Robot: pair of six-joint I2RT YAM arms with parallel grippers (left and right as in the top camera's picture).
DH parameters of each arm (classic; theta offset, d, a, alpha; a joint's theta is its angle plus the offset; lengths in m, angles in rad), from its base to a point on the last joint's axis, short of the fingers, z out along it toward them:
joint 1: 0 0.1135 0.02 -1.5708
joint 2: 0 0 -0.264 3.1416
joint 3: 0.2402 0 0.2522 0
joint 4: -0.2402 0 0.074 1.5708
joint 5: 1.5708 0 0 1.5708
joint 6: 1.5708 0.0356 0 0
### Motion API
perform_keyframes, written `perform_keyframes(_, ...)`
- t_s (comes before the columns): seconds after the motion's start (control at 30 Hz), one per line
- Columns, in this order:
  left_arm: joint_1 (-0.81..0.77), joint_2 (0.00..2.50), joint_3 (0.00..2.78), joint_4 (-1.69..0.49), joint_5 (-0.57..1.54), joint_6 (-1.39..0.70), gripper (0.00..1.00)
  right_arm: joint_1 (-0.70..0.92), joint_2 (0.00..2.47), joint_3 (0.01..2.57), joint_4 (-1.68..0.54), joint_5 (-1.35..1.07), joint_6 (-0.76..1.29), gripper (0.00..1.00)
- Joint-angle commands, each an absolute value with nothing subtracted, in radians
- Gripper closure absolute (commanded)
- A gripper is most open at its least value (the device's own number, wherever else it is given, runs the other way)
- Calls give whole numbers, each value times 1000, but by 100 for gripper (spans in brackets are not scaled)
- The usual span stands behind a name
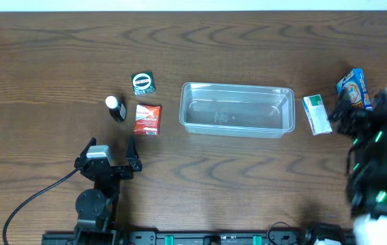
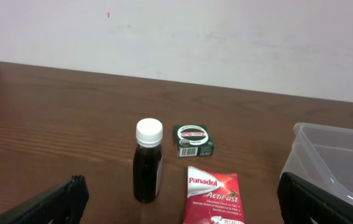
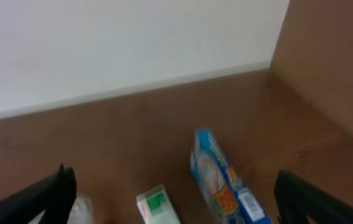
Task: Pack container
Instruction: 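Move right gripper to the blue Kool Fever box and grasp it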
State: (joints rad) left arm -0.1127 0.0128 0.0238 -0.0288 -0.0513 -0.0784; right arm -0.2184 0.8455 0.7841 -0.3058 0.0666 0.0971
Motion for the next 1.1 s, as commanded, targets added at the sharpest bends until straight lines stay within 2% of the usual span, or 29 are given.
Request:
perform_keyframes(0.0, -108, 4, 4, -67, -55, -84, 2, -332, 1034, 997, -427, -124, 41, 1)
perform_keyframes(0.2, -108, 4, 4, -67, -55, -84, 2, -457, 1381, 1364, -744, -161, -101, 1)
perform_keyframes(0.3, -108, 4, 4, -67, -55, -84, 2, -482, 1486, 1458, -776, -161, -131, 1)
perform_keyframes(0.5, -108, 4, 4, -67, -55, -84, 2, -519, 1558, 1475, -764, -131, -139, 2)
perform_keyframes(0.67, -108, 4, 4, -67, -55, -84, 2, -519, 1591, 1475, -781, -183, -289, 1)
perform_keyframes(0.77, -108, 4, 4, -67, -55, -84, 2, -519, 1621, 1475, -805, -224, -337, 11)
perform_keyframes(0.87, -108, 4, 4, -67, -55, -84, 2, -517, 1663, 1475, -809, -237, -338, 16)
perform_keyframes(1.07, -108, 4, 4, -67, -55, -84, 2, -516, 1768, 1475, -815, -247, -338, 13)
